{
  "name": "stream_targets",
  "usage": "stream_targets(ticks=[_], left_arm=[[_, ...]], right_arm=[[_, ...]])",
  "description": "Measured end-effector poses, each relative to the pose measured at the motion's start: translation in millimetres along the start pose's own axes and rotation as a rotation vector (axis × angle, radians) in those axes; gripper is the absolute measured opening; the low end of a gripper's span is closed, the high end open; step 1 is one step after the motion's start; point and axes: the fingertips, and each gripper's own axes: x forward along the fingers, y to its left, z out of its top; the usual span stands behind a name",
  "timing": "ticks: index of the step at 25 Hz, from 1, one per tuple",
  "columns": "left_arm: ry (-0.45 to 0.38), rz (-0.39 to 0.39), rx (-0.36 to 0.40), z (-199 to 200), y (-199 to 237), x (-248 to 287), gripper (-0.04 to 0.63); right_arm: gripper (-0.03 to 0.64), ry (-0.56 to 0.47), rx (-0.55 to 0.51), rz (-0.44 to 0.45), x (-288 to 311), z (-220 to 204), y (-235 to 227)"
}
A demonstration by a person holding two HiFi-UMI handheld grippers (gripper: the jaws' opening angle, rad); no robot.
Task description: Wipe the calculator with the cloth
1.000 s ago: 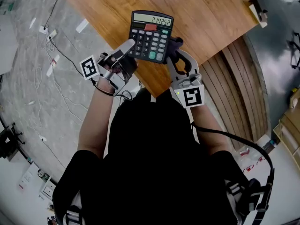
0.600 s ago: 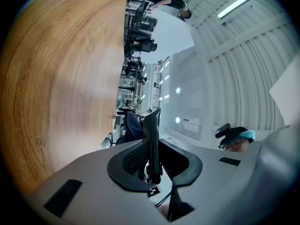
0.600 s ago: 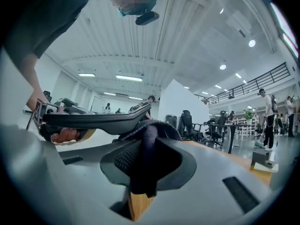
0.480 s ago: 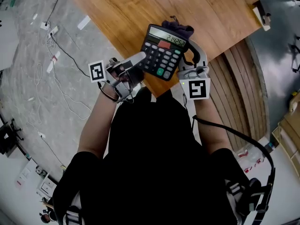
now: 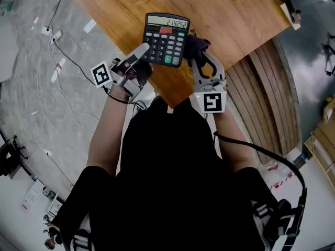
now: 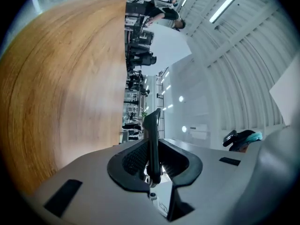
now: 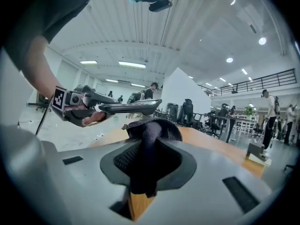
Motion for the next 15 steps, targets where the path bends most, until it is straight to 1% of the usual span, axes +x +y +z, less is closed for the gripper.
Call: stream_targets(ticks=[3, 7, 9, 12, 15], left_arm=[[-0.01, 0.049, 0.024, -1, 21, -6, 0.071], [0.004, 0.138, 0.024, -5, 55, -13, 0.071], [0.017, 0.189, 0.023, -11, 74, -16, 0.071], [0.024, 0.268, 0.045, -21, 98, -19, 0.071], [0.015, 0.334, 0.071, -32, 113, -21, 0.071]], right_arm=[[0.08, 0.073, 0.02, -0.063, -7, -24, -17], [0.08, 0.12, 0.092, -0.106, 3, -38, -26], [0.08, 0.151, 0.144, -0.128, 11, -49, -27], [0.08, 0.235, 0.197, -0.156, 16, -70, -25], [0.08, 0.321, 0.234, -0.164, 13, -89, -23]])
